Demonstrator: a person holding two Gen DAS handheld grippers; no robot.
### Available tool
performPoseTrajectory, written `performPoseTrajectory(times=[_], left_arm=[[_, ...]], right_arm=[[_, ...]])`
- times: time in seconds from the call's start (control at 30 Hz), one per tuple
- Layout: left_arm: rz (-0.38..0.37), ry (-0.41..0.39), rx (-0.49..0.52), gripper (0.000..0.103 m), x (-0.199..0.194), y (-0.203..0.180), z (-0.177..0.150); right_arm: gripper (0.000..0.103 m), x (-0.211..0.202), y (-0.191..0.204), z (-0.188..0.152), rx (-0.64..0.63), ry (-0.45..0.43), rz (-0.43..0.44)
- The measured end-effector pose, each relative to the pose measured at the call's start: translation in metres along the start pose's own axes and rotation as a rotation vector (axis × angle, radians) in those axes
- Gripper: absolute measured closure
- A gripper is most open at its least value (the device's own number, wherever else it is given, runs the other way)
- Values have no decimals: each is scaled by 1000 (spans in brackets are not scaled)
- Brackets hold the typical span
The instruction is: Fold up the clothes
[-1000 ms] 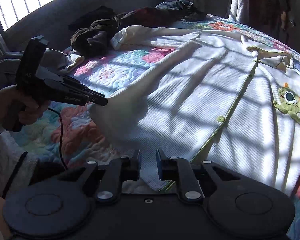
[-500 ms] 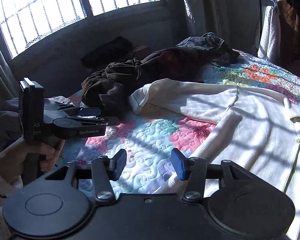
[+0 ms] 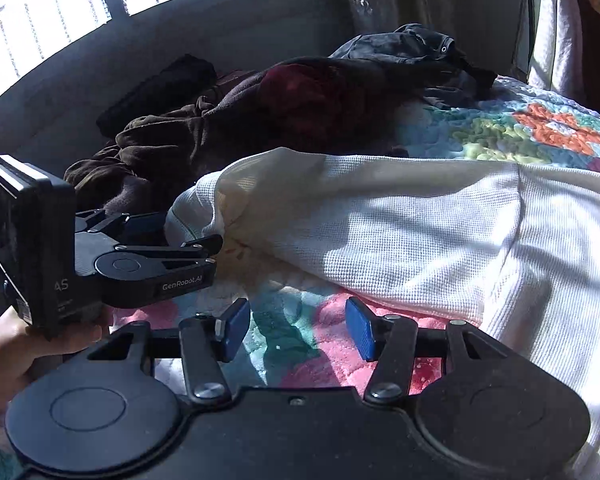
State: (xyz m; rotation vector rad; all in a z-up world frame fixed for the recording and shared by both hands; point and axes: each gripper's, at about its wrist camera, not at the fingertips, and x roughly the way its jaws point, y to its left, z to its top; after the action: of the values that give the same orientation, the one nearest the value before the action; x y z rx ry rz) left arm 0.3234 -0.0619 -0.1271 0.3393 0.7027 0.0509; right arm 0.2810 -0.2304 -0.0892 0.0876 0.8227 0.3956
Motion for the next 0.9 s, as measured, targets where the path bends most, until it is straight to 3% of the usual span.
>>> performPoseTrajectory(times=[0.07, 0.13, 0.2, 0.3, 0.33, 0.37, 0.4, 0.47, 0.63, 0.8, 0.9], left_arm=[[0, 28, 23, 30, 3, -5, 4], [-63, 33, 19, 29, -5, -4, 5], [-110, 26, 19, 16, -9, -1, 5], [-90, 40, 29, 11, 3, -1, 6], [-70, 52, 26, 14, 9, 0, 7], [-69, 76, -8, 48, 17, 7, 10], [-90, 107, -63, 92, 22, 17, 14], [-149, 153, -173, 98, 24, 41, 25], [-246, 209, -225, 99, 6, 93, 70], [-262, 268, -288, 100, 12, 141, 110], [-181, 290, -263, 99, 25, 155, 126]], right_arm=[[45, 16, -11, 3, 35, 15, -23], [45, 24, -20, 3, 100, 15, -17], [45, 33, -22, 7, 125, 14, 8], [45, 44, -13, 15, 67, 9, -18], [45, 47, -10, 18, 44, 6, -36], [45, 49, -9, 20, 41, 2, -51], [45, 50, -9, 22, 52, -3, -60], [44, 53, -15, 23, 63, 4, -81], [44, 60, -28, 27, 83, 25, -121], [43, 64, -39, 29, 106, 15, -103], [43, 73, -45, 30, 117, 15, -135]])
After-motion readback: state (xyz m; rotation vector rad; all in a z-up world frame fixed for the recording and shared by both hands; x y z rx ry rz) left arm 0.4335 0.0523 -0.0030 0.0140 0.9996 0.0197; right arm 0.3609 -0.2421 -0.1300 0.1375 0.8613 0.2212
